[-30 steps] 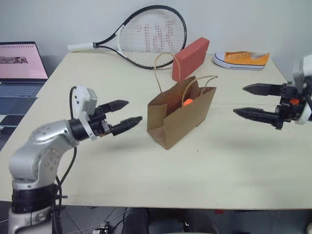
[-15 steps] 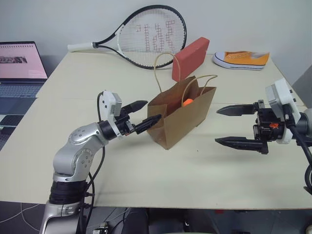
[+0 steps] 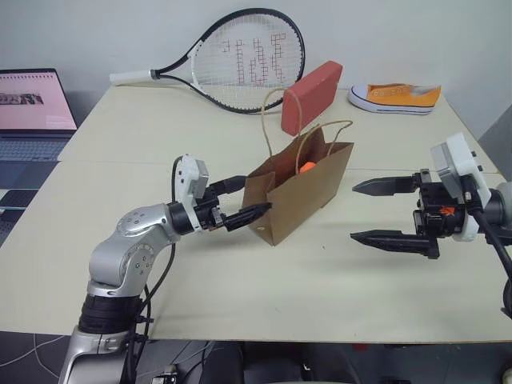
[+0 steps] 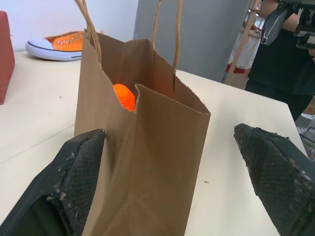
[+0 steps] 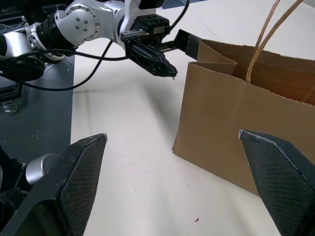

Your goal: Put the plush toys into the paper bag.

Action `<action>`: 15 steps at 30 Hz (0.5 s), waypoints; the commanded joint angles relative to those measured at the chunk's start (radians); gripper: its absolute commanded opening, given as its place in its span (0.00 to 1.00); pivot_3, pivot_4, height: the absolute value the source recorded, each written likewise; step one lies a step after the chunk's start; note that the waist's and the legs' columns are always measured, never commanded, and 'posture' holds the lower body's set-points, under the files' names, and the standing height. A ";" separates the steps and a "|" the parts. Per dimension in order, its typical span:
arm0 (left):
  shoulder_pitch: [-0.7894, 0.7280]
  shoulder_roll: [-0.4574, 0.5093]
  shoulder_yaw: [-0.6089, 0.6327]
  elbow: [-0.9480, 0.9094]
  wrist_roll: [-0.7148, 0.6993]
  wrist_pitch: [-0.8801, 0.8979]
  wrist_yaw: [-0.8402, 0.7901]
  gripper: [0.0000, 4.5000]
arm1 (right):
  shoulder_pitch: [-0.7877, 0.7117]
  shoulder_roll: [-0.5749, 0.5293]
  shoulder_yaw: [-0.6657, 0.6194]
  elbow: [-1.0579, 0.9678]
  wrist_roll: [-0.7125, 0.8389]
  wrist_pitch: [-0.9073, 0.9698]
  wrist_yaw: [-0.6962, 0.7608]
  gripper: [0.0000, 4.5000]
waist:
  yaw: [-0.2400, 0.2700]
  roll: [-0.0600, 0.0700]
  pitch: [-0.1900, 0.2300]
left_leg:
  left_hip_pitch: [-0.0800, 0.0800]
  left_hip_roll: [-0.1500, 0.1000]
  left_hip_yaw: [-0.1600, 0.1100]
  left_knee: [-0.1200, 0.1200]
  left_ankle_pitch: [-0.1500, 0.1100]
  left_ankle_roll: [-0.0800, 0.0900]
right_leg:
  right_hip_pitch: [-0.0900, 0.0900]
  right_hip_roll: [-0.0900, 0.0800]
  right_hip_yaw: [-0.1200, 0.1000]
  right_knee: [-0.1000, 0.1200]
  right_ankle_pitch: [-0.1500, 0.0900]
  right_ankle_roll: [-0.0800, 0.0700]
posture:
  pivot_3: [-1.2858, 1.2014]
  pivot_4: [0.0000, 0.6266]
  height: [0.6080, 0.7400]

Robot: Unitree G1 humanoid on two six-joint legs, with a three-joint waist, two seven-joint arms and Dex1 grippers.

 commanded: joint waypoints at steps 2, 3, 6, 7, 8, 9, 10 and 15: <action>0.007 -0.024 -0.043 -0.048 0.052 -0.039 0.045 1.00 | -0.010 -0.016 -0.031 -0.005 0.019 -0.011 0.000 1.00 | 0.000 0.000 0.000 | 0.000 0.000 0.000 0.000 0.000 0.000 | 0.000 0.000 0.000 0.000 0.000 0.000 | 0.52 0.24 1.00; 0.011 -0.036 -0.051 -0.046 0.067 -0.046 0.064 1.00 | -0.011 -0.016 -0.029 -0.005 0.017 -0.014 -0.001 1.00 | 0.000 0.000 0.000 | 0.000 0.000 0.000 0.000 0.000 0.000 | 0.000 0.000 0.000 0.000 0.000 0.000 | 0.52 0.24 1.00; 0.018 -0.070 -0.068 -0.036 0.100 -0.070 0.100 1.00 | -0.009 -0.011 -0.024 -0.007 0.007 -0.027 -0.002 1.00 | 0.000 0.000 0.000 | 0.000 0.000 0.000 0.000 0.000 0.000 | 0.000 0.000 0.000 0.000 0.000 0.001 | 0.52 0.24 1.00; 0.017 -0.086 -0.074 -0.029 0.115 -0.086 0.115 1.00 | -0.007 -0.007 -0.022 -0.009 -0.002 -0.038 -0.003 1.00 | 0.000 0.000 0.000 | 0.000 0.000 0.000 0.000 0.000 0.000 | 0.000 0.000 0.000 0.000 0.000 0.001 | 0.52 0.24 1.00; 0.015 -0.113 -0.074 -0.020 0.127 -0.104 0.142 1.00 | -0.006 -0.002 -0.022 -0.010 -0.008 -0.048 -0.004 1.00 | 0.000 0.000 0.000 | 0.000 0.000 0.000 0.000 0.000 0.000 | 0.000 0.000 0.000 0.000 0.000 0.001 | 0.52 0.24 1.00; 0.013 -0.132 -0.075 -0.012 0.136 -0.116 0.162 1.00 | -0.005 0.002 -0.021 -0.010 -0.011 -0.055 -0.006 1.00 | 0.001 0.000 0.000 | 0.000 0.000 0.000 0.000 0.000 0.000 | 0.000 0.000 0.000 0.000 0.001 0.001 | 0.52 0.24 1.00; 0.013 -0.142 -0.081 -0.003 0.152 -0.135 0.168 1.00 | -0.004 0.004 -0.019 -0.011 -0.016 -0.061 -0.008 1.00 | 0.001 0.000 0.000 | 0.000 0.000 0.000 0.000 0.000 0.000 | 0.000 0.000 0.000 0.000 0.001 0.001 | 0.52 0.24 1.00; 0.023 -0.170 -0.081 0.020 0.179 -0.203 0.164 0.82 | 0.003 0.007 -0.015 -0.018 -0.023 -0.069 -0.011 1.00 | 0.000 0.000 0.000 | 0.000 0.000 0.000 0.000 0.000 0.000 | 0.000 0.000 0.000 0.000 0.001 0.001 | 0.52 0.24 1.00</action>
